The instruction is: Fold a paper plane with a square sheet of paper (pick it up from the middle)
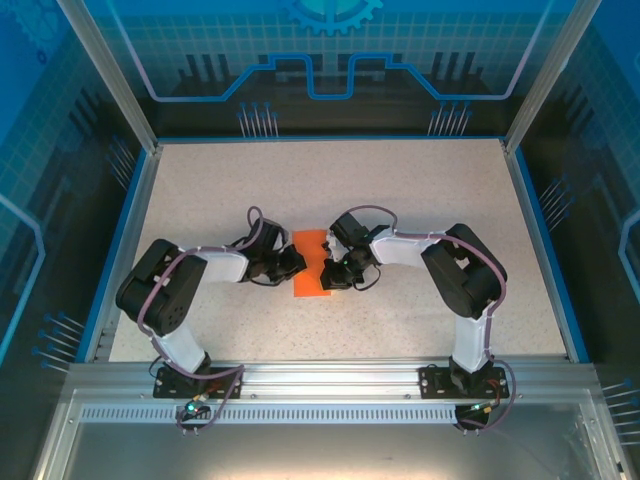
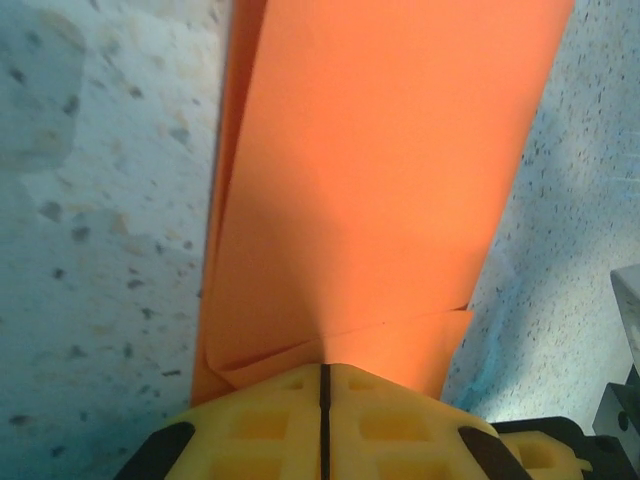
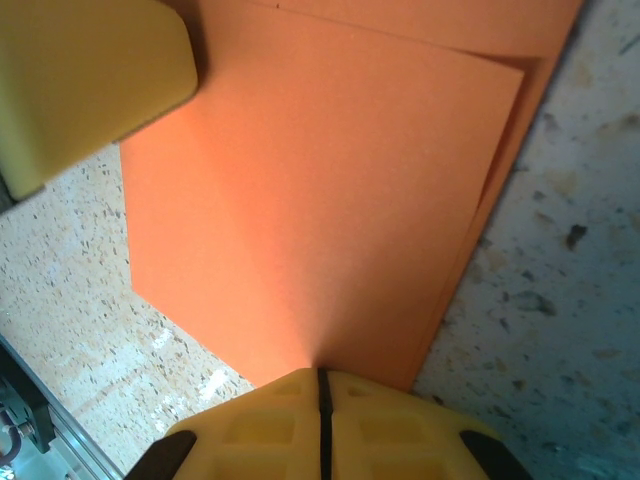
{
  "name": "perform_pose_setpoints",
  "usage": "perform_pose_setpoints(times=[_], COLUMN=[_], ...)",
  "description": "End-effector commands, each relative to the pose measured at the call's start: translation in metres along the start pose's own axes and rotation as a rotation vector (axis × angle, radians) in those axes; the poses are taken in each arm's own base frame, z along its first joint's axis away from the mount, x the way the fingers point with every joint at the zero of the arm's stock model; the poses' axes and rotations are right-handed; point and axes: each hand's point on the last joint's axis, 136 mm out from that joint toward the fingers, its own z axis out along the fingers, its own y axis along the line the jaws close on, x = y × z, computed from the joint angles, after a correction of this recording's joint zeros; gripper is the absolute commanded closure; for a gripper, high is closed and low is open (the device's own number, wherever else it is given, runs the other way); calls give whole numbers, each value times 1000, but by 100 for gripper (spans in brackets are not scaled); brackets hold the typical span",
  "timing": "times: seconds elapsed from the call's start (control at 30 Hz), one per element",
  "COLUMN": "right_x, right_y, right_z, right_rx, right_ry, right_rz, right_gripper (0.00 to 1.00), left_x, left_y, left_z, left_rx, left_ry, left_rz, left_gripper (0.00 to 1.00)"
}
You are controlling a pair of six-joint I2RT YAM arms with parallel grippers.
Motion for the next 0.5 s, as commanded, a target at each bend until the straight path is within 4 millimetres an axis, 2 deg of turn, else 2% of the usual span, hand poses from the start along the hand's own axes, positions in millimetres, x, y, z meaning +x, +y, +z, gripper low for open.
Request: perform_pose_setpoints(times=[0.0, 0.1, 0.23, 0.37, 0.47], right_x=[61, 61, 59, 57, 56], right_y=[-67, -67, -66, -63, -62], right_z=[18, 17, 16, 16, 17], right_rx=[237, 239, 236, 229, 221], right_ry=[197, 192, 186, 179, 174], right_rz=[120, 118, 117, 116, 119], right_gripper=[91, 91, 91, 91, 91], left_x=[-22, -32, -37, -17, 1], left_y=[39, 32, 1, -28, -39], left_z=[-8, -17, -31, -33, -25], left_rx=[-155, -153, -75, 12, 84], left_ry=[-72, -105, -121, -83, -36], left_rz=[-29, -19, 23, 67, 48], left_gripper=[89, 89, 89, 88, 88])
